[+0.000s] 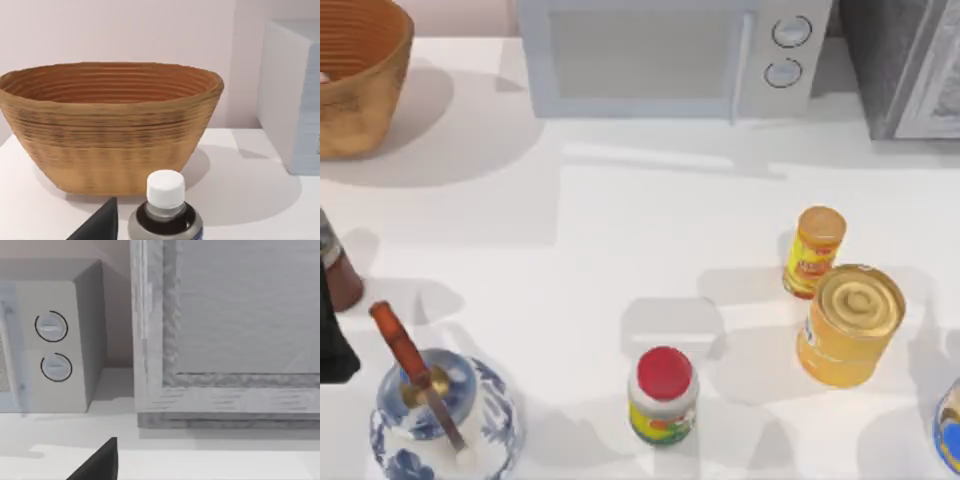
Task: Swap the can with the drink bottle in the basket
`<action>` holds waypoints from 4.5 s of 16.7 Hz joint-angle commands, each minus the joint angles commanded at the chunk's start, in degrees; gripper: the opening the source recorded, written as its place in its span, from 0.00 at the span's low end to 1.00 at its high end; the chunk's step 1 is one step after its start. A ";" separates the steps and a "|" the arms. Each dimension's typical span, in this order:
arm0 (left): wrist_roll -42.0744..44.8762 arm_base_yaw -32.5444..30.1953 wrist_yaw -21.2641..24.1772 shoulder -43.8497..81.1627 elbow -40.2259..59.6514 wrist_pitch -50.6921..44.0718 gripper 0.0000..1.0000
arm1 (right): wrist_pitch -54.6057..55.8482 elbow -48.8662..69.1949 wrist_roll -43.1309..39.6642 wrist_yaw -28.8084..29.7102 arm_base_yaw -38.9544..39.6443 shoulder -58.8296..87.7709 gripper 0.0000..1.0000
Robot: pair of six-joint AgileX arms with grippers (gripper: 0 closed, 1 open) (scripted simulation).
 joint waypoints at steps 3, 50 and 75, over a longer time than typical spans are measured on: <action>0.04 0.12 0.02 0.50 0.53 -0.24 1.00 | 0.00 0.00 0.00 0.00 0.00 0.00 1.00; 9.39 13.96 19.15 150.94 142.62 -62.74 1.00 | 0.00 0.00 0.00 0.00 0.00 0.00 1.00; 8.34 12.88 18.89 155.90 143.55 -58.32 0.17 | 0.00 0.00 0.00 0.00 0.00 0.00 1.00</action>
